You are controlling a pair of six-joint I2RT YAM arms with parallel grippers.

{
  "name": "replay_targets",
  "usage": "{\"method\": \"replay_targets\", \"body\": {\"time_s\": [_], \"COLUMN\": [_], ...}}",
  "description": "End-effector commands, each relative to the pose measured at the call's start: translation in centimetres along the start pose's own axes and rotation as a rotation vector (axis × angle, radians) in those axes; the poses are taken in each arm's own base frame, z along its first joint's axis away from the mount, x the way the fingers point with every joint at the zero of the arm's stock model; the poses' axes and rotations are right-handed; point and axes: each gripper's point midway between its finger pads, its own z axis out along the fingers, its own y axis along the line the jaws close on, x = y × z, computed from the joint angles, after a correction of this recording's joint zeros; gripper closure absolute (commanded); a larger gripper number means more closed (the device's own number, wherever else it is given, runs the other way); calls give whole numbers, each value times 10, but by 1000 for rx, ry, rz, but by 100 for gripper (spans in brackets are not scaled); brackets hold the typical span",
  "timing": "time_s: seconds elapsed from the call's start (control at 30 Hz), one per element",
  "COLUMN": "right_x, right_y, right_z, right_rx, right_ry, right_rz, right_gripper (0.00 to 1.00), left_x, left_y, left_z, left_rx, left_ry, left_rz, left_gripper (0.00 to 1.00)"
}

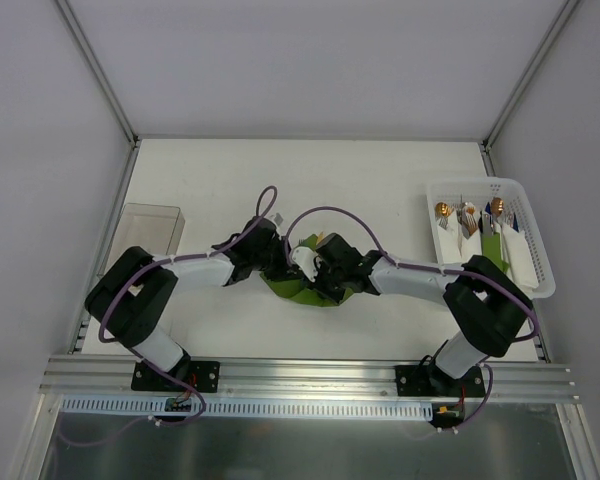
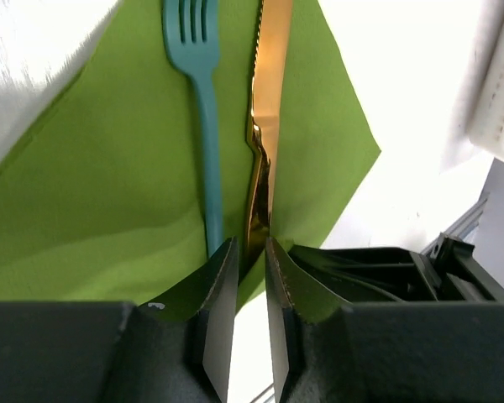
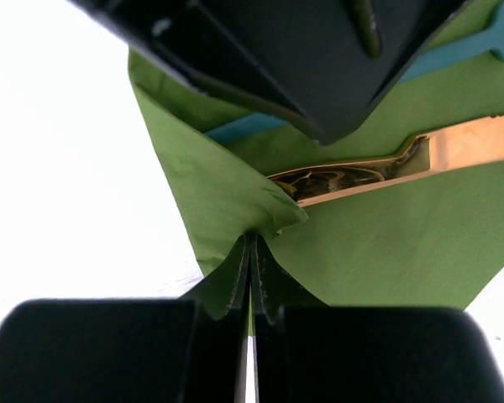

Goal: Place the utensils on the paper napkin and roll it up

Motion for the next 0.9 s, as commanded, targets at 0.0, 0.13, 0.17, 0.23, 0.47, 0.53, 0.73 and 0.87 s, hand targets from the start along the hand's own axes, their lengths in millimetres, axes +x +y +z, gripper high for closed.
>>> {"method": "replay_targets", "body": {"time_s": [0.0,0.13,0.17,0.23,0.47,0.53,0.73,0.87], "right_x": [-7,-8,-8,-8,-7,-7,-6,-6], "right_y": [-2,-3,-3,-3,-3,-3,-4,-4], "right_z": [-2,-3,-2,-2,-1,-1,0,0], "right_rx": [-7,-7,-9,-9,-12,-14,-14,-15], "right_ry": [-8,-11,-9,-9,-7,-7,-4,-3], "right_rz": [14,14,16,18,18,18,20,26], "right_gripper": [100,100,100,100,100,100,100,100], "left_x": [-22,-26,-26,-27,-26,-27,-27,-25], "left_y": [-3,4,7,9,14,8,2,0], "left_z": [6,12,13,15,20,21,26,29], "left_rx": [-35,-64,-72,-77,-91,-71,-46,-28], "left_ry": [-59,-62,-59,-59,-52,-42,-27,-16], "left_rz": [-22,-57,-65,-73,-90,-79,-76,-103], "left_gripper": [81,82,82,83,83,84,87,89]}}
